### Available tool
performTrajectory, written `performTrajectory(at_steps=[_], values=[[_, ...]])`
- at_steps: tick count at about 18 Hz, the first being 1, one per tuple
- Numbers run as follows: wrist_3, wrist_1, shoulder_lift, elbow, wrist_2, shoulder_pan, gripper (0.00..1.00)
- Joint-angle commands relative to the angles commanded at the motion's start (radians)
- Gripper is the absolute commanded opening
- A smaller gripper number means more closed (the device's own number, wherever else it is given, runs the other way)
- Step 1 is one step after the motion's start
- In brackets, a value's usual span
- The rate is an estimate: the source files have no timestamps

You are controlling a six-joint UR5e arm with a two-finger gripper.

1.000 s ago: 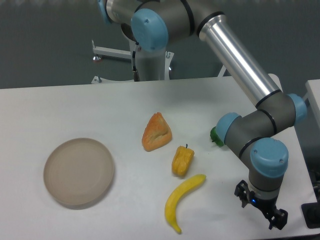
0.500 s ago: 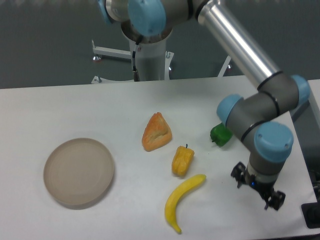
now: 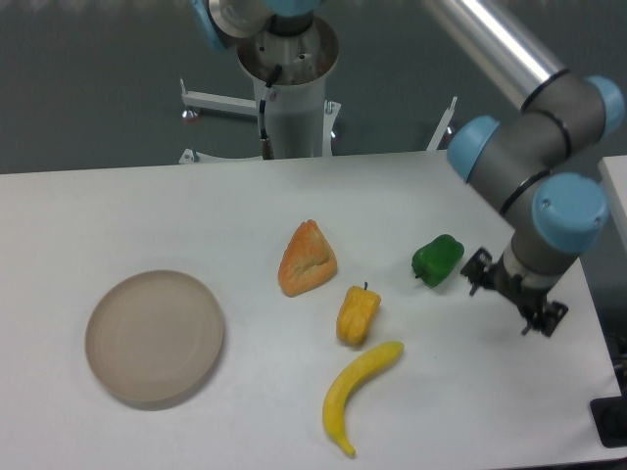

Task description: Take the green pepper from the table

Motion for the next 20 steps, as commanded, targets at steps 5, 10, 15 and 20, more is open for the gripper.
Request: performTrajectory(at_steps=[5, 10, 15, 20], values=[[0.003, 0.014, 0.068, -0.140, 0.003, 0.029, 1.00], [0.000, 0.031, 0.081, -0.192, 0.002, 0.029, 1.00], [-0.001, 0.120, 0.100, -0.269, 0.005, 0.025, 1.00], [-0.012, 0.135, 0.115, -0.299, -0.005, 0.022, 1.00]])
